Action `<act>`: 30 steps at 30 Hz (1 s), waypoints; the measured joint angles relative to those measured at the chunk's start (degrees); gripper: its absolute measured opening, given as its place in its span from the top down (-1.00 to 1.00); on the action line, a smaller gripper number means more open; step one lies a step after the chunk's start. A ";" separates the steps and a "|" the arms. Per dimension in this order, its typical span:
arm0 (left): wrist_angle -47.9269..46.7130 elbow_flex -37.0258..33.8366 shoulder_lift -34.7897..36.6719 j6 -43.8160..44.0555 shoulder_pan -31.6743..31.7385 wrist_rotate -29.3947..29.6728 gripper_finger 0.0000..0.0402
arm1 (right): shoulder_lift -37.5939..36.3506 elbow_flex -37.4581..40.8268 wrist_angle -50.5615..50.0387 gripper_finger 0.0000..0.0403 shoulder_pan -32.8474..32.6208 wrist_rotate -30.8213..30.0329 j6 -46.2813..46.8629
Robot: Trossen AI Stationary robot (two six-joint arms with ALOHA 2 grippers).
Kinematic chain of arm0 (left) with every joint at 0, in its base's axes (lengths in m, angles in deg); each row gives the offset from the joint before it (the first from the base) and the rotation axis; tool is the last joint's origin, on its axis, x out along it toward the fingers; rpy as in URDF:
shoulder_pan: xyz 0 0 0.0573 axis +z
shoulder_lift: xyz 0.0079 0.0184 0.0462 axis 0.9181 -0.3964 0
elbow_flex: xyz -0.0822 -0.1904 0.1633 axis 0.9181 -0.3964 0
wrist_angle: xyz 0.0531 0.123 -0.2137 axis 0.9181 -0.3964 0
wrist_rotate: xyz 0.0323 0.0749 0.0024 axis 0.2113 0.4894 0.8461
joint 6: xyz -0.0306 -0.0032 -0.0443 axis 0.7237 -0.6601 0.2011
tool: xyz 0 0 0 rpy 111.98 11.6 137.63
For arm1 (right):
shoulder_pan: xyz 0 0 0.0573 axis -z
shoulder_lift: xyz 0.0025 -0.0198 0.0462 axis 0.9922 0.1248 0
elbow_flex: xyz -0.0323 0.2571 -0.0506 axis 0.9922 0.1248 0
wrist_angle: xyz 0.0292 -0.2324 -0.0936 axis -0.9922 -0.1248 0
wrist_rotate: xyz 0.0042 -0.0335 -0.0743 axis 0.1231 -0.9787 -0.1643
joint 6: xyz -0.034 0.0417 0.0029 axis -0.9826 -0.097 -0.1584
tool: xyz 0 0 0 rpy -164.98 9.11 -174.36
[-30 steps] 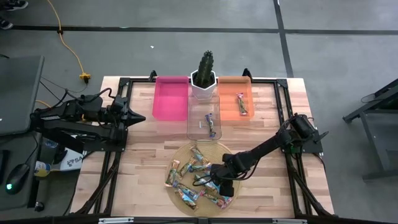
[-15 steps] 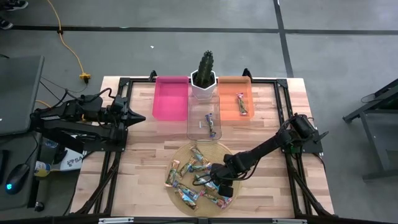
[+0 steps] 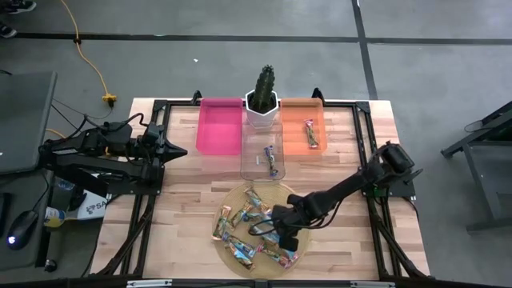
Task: Pick and place Granola Bars by type
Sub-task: Put the red granola bar into the orange bin
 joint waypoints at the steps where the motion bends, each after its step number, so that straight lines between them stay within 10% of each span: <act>1: 0.00 0.00 0.00 0.00 0.00 0.00 1.00 | -0.55 0.00 0.29 0.70 0.00 -0.79 -0.01; 30: 0.05 0.00 0.01 0.00 0.00 0.09 1.00 | -10.72 -0.02 16.01 0.70 0.00 -26.18 -2.23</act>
